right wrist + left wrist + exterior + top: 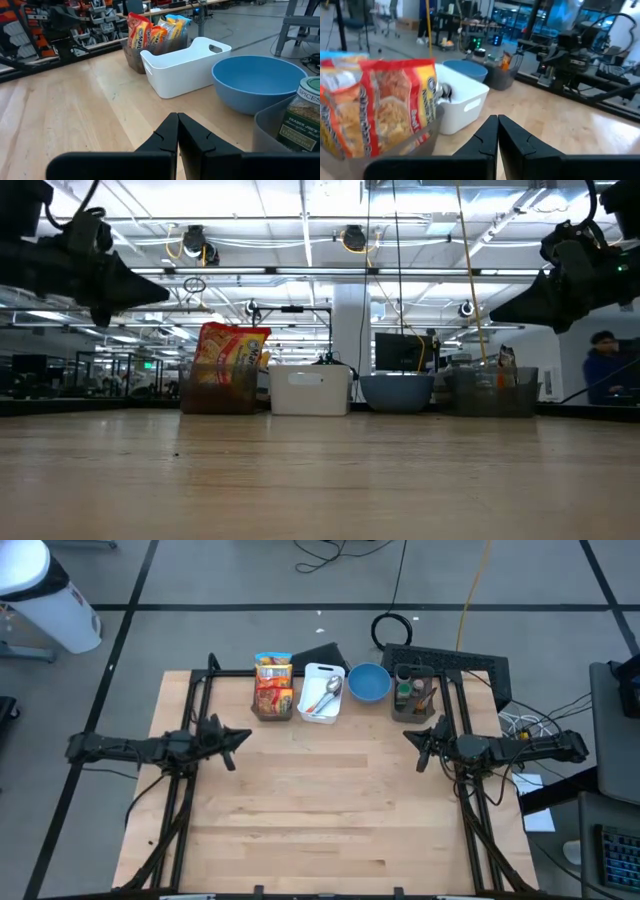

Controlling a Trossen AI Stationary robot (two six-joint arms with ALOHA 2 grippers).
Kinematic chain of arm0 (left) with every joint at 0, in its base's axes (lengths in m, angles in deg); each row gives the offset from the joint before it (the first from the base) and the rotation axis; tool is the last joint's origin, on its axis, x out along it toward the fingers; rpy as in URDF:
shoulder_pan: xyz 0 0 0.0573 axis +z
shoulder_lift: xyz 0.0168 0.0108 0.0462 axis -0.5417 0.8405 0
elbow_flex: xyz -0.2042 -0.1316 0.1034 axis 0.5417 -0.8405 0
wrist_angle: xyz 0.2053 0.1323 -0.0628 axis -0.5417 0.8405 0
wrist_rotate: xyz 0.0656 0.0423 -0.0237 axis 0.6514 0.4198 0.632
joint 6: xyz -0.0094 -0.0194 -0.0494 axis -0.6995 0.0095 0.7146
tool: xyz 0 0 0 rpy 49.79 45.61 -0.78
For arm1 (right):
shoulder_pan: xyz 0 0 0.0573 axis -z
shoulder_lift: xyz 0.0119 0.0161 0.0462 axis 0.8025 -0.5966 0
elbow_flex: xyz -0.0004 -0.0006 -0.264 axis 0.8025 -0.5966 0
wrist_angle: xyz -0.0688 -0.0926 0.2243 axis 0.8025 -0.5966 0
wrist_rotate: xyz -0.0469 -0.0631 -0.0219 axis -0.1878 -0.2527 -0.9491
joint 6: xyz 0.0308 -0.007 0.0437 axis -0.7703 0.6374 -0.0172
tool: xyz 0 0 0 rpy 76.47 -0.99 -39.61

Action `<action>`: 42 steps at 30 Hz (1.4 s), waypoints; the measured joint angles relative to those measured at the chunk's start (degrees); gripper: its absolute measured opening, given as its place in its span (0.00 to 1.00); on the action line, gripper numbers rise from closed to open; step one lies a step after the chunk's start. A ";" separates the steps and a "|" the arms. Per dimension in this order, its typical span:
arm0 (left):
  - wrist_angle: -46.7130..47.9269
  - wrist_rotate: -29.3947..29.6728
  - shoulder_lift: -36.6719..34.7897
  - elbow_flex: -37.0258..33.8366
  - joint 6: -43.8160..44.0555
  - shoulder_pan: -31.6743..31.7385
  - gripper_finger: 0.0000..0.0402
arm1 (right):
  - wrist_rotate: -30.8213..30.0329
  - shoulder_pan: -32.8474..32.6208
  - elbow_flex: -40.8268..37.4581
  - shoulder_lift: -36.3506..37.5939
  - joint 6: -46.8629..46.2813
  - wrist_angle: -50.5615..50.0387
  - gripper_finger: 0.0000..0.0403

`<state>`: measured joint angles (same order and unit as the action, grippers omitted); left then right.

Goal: Pick & Place Food Item
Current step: Return to home position

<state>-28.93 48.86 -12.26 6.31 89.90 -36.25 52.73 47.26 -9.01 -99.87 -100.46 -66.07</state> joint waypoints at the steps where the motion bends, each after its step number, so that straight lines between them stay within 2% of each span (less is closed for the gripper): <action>1: 0.07 0.02 -0.55 0.00 -0.98 -0.42 0.04 | 0.00 0.00 0.00 0.00 0.18 -0.05 0.00; 5: 1.34 0.11 -3.72 0.00 -3.83 -1.89 0.01 | -0.14 0.00 -0.04 0.00 1.29 -0.08 0.00; 10: 3.23 1.88 -7.08 0.04 -5.41 -3.41 0.04 | -0.35 0.11 -0.07 0.00 3.96 -0.11 0.00; 13: 3.27 2.57 -7.34 0.07 -6.87 -3.82 0.03 | -0.34 0.11 -0.07 0.00 8.11 -0.13 0.00; 17: 3.56 2.30 -7.03 0.10 -7.12 -3.81 0.01 | -0.33 0.11 0.04 0.14 8.48 -0.15 0.00; 22: 7.26 1.57 -6.33 1.25 -7.07 -3.80 0.06 | 0.87 0.12 1.62 1.10 11.21 -0.50 0.00; 26: 19.23 1.58 -6.07 4.17 -2.13 -3.80 0.05 | 8.44 0.10 4.27 3.01 10.76 -6.22 0.00; 28: 25.73 2.37 -6.06 5.21 3.56 -3.80 0.03 | 8.80 0.10 6.18 4.32 8.71 -13.95 0.00; 29: 26.82 2.56 -6.02 5.39 5.47 -3.78 0.02 | 7.64 0.13 6.21 4.89 7.68 -13.62 0.00; 32: 26.42 2.59 -6.19 5.60 6.34 -3.82 0.01 | 5.84 0.13 6.23 7.82 8.65 -13.16 0.00; 37: 26.76 5.07 -8.44 5.58 5.93 -3.81 0.06 | 3.82 0.13 6.25 9.79 8.10 -13.67 0.00; 42: 26.65 5.48 -10.50 5.60 6.01 -3.82 0.05 | 3.90 0.13 3.52 9.84 2.05 -13.31 0.00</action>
<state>-2.27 54.33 -22.76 11.91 95.91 -40.07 56.63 47.39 -5.49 -90.03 -98.41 -79.38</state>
